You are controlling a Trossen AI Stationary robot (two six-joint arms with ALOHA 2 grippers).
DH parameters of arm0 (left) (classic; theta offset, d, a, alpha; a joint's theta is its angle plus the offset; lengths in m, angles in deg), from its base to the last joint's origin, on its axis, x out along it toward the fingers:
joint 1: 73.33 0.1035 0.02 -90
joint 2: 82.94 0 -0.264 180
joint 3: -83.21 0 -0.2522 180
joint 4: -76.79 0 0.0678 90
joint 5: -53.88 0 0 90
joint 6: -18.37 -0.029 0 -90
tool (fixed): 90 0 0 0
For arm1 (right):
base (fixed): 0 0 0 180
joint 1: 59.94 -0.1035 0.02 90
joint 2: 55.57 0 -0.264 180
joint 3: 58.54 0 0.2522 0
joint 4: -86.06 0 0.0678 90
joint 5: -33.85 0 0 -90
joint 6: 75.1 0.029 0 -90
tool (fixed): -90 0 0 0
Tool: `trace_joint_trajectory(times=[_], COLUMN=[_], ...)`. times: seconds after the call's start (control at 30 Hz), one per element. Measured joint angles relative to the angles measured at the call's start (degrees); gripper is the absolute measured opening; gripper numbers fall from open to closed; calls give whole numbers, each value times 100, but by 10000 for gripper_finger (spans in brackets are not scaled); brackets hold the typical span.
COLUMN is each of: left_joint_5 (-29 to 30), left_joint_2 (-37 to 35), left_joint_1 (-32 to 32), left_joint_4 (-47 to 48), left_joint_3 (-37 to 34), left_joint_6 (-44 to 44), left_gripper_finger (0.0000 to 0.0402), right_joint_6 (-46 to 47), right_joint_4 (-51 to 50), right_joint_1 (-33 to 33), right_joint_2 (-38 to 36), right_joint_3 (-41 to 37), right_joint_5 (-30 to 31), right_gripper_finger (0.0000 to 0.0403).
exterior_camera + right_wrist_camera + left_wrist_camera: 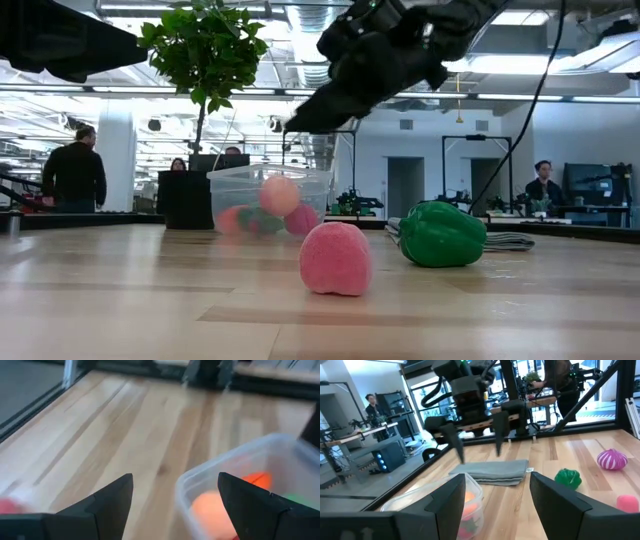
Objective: Pick and placing Produce into tupperware
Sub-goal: Put the green bell pepper into the transparent bin
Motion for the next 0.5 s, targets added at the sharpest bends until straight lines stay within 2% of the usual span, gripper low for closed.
trace_joint_trajectory(times=[0.17,0.33,0.5], left_joint_5=[-393,-1642,-2989], left_joint_2=[0,2,4], left_joint_1=[61,524,1164], left_joint_4=[104,219,235], left_joint_3=[0,2,4], left_joint_6=[66,77,105], left_gripper_finger=[213,213,213], right_joint_6=[80,309,628], right_joint_4=[-1061,-1832,-2058], right_joint_1=[-244,-551,-957], right_joint_2=[-287,-463,-634], right_joint_3=[0,0,-51], right_joint_5=[177,513,647], right_gripper_finger=[315,315,315])
